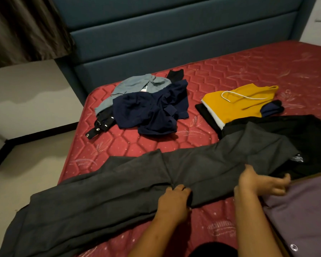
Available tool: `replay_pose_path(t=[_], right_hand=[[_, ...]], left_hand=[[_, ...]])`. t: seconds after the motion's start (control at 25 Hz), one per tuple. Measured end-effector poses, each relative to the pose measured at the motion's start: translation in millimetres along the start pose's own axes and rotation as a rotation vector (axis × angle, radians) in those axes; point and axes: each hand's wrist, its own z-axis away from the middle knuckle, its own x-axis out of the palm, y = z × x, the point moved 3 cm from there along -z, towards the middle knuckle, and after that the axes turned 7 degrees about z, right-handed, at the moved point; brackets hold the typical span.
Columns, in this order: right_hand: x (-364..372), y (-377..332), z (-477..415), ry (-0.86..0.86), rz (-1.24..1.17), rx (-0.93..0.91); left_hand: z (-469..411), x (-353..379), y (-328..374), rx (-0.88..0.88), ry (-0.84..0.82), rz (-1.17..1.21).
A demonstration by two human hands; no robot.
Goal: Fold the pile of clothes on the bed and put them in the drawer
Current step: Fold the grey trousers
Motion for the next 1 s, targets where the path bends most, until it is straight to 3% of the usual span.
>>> replay_pose_path(t=[0.08, 0.16, 0.24, 0.36, 0.48, 0.6, 0.68, 0.76, 0.88, 1.0], right_hand=[[4.1, -1.5, -5.4, -0.081, -0.203, 0.229], [13.4, -10.2, -5.4, -0.213, -0.286, 0.28], [20.8, -23.8, 0.1, -0.257, -0.251, 0.212], [30.9, -49.4, 12.6, -0.159, -0.209, 0.071], [39.6, -61.7, 40.3, -0.059, -0.091, 0.034], [47.9, -54.3, 76.1, -0.1, -0.171, 0.249], [48.8, -51.3, 96.8, -0.126, -0.336, 0.443], [57.8, -57.1, 117.3, -0.246, -0.465, 0.503], [70.1, -71.5, 153.3, -0.518, -0.335, 0.215], [79.9, -69.5, 197.5, -0.776, 0.136, -0.252]], left_hand=[[-1.0, -7.0, 2.3, 0.008, 0.023, 0.064], [-4.8, -15.2, -1.2, -0.006, 0.02, 0.229], [-5.8, -23.5, -11.8, -0.059, 0.044, 0.602], [2.3, -42.8, -41.3, -0.228, 0.134, 1.33], [13.3, -60.9, -85.2, -0.417, 0.306, 1.763], [23.2, -61.5, -112.5, -0.519, 0.363, 1.943], [24.9, -54.2, -115.4, -0.552, 0.322, 1.976], [22.8, -53.9, -111.4, -0.542, 0.278, 1.996], [16.1, -64.6, -107.7, -0.505, 0.254, 2.015], [8.8, -71.3, -120.5, -0.468, 0.252, 2.045]])
